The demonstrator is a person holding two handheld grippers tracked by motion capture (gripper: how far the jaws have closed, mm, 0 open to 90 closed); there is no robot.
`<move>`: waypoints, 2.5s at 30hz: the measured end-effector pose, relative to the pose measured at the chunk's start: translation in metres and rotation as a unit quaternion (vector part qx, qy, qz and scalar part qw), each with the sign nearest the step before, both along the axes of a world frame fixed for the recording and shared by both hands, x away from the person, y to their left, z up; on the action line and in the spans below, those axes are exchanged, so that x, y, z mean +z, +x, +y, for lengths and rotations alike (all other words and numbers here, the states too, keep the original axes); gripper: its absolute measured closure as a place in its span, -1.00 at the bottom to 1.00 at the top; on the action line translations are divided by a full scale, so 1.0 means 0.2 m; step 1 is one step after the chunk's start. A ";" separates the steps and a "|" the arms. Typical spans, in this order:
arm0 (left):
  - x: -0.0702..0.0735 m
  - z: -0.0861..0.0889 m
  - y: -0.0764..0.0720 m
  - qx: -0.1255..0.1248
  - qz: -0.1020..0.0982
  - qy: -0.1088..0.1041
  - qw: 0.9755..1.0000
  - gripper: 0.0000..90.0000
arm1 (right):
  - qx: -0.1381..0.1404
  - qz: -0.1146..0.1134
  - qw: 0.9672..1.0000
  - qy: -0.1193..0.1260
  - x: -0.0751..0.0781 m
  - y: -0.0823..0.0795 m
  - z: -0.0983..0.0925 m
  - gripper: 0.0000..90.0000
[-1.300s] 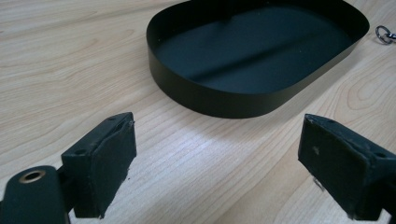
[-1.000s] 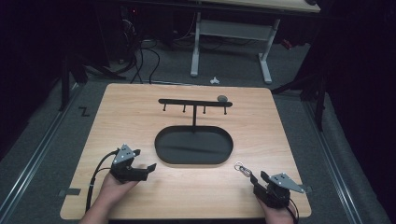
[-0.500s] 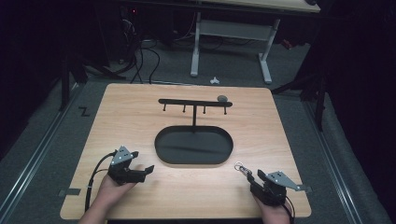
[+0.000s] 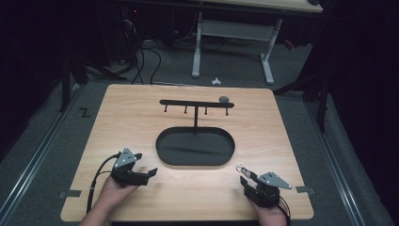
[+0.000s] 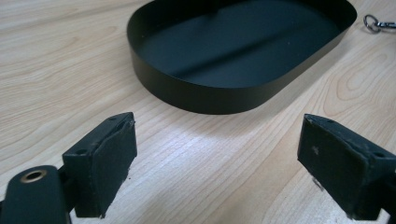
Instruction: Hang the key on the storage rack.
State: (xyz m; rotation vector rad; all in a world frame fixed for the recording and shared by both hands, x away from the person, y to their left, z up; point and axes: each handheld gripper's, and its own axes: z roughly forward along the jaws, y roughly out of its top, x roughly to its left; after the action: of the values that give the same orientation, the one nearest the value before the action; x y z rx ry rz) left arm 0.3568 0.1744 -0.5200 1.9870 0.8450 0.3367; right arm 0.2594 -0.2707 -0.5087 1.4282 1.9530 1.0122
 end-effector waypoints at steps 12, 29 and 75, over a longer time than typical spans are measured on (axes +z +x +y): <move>0.00 -0.02 0.01 -0.001 -0.002 -0.003 1.000 -0.72 | 0.040 0.049 0.998 -0.019 -0.02 -0.01 0.06 0.12; 0.02 0.05 -0.05 0.009 -0.011 0.001 1.000 -0.72 | 0.046 0.112 0.991 -0.053 0.05 0.12 0.16 0.05; 0.03 0.06 -0.10 -0.016 -0.031 -0.012 0.999 -0.67 | 0.106 0.239 0.954 -0.148 0.07 0.20 0.23 -0.01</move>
State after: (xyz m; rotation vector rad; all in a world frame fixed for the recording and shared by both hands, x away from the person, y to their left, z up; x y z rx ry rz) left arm 0.3373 0.1873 -0.5147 1.9565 0.7735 0.3649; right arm 0.3003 -0.2254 -0.4941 1.4024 2.5224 0.4425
